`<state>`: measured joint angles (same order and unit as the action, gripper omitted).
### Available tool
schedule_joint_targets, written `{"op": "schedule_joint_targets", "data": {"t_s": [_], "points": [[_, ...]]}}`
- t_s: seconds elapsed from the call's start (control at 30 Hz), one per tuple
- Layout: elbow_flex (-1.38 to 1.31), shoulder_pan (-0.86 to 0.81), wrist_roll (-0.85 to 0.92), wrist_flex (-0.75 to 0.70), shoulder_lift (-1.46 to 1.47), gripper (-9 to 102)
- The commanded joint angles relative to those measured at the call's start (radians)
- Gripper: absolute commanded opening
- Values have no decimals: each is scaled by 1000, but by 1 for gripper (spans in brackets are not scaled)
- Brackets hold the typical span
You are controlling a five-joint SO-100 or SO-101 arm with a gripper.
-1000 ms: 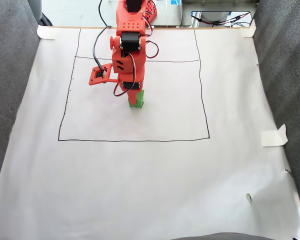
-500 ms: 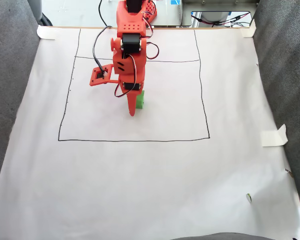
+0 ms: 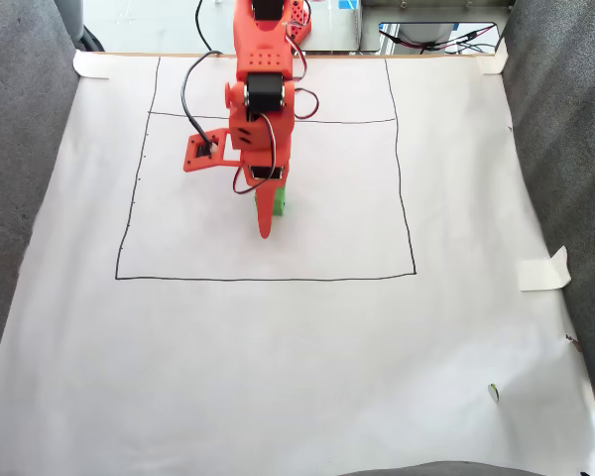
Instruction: Grasp the colored block, Place it on the black dot, and then return the arm to the default position.
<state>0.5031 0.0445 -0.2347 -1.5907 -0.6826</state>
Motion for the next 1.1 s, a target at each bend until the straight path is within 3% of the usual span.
{"op": "schedule_joint_targets", "data": {"t_s": [0.0,0.27,0.5,0.63,0.73,0.9,1.07], "points": [[8,-5,-8,-3,-115,59],[187,-15,-21,-9,-368,60],[571,-37,-34,34,-729,56],[807,-38,-29,91,-945,38],[976,-34,-43,158,-1101,12],[1270,-32,-80,287,-1339,0],[1537,-35,-61,383,-1617,0]]}}
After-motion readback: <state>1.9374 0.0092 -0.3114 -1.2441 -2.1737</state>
